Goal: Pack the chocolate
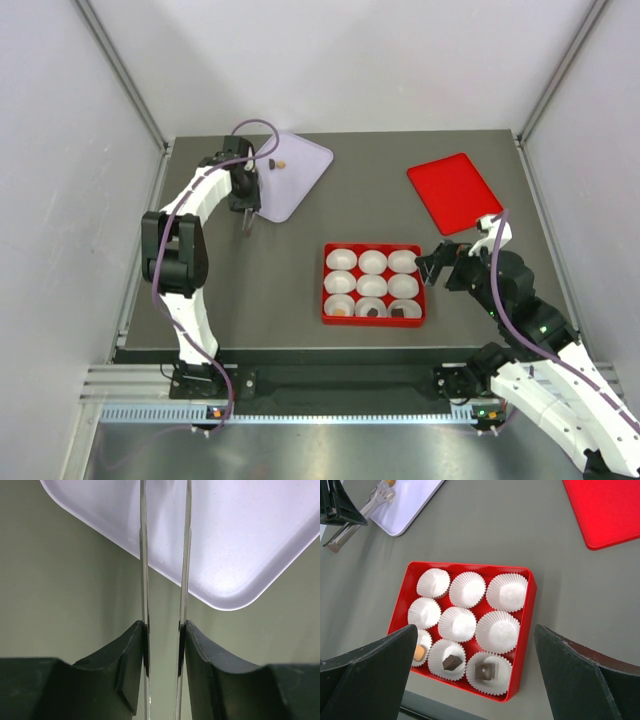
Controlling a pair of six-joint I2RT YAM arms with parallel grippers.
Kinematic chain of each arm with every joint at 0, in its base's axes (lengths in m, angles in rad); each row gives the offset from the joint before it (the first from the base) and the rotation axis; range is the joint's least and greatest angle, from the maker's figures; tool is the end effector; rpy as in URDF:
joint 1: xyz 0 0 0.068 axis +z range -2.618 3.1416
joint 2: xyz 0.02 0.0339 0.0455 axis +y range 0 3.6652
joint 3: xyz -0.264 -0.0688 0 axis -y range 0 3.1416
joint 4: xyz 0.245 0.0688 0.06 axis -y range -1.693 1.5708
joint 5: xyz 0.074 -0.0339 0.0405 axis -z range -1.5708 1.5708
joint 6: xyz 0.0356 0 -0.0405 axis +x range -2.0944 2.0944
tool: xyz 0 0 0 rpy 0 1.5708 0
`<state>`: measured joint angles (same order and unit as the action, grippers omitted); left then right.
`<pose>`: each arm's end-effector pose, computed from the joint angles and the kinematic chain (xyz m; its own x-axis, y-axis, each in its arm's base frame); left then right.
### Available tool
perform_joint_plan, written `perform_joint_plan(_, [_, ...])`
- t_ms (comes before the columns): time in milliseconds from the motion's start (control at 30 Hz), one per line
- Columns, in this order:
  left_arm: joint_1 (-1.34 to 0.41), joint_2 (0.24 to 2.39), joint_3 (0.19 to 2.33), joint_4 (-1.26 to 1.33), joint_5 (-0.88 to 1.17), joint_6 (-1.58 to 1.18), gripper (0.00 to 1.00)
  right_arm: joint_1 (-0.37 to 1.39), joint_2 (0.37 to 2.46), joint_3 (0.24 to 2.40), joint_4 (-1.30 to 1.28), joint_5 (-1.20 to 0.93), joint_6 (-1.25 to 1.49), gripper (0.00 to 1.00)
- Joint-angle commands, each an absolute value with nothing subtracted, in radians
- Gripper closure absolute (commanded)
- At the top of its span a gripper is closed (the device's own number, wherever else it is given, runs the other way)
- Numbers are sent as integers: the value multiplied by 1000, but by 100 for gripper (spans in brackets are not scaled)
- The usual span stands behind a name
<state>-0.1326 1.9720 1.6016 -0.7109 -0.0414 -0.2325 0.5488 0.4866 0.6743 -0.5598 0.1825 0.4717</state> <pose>0.4212 -0.0547 0.2271 -0.8773 -0.1152 -0.4659 -0.0918 0.9931 -0.0728 0.1038 0.0559 0.3020 -0.4439 0.2524 -0.8598 -0.1875 0.9121 0.3645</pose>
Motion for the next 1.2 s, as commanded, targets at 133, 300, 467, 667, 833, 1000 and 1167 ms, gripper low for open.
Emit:
perform_joint_plan(133, [-130, 1888, 1635, -778, -14, -221, 60, 538, 488, 672, -499, 193, 465, 0])
perform_joint_plan(300, [-140, 1845, 1612, -804, -5, -230, 60, 540, 488, 670, -497, 187, 468, 0])
perform_joint_plan(467, [-146, 1807, 1577, -811, 26, -236, 61, 538, 485, 672, -499, 189, 471, 0])
perform_joint_plan(667, [-166, 1763, 1575, -845, 67, -236, 62, 540, 495, 676, -497, 187, 471, 0])
perform_joint_plan(833, [-234, 1677, 1546, -870, 132, -224, 62, 540, 499, 681, -497, 196, 463, 0])
perform_joint_plan(1000, [-308, 1541, 1497, -900, 166, -230, 63, 540, 509, 695, -497, 213, 453, 0])
perform_joint_plan(1167, [-442, 1434, 1441, -965, 170, -207, 65, 541, 522, 699, -494, 209, 456, 0])
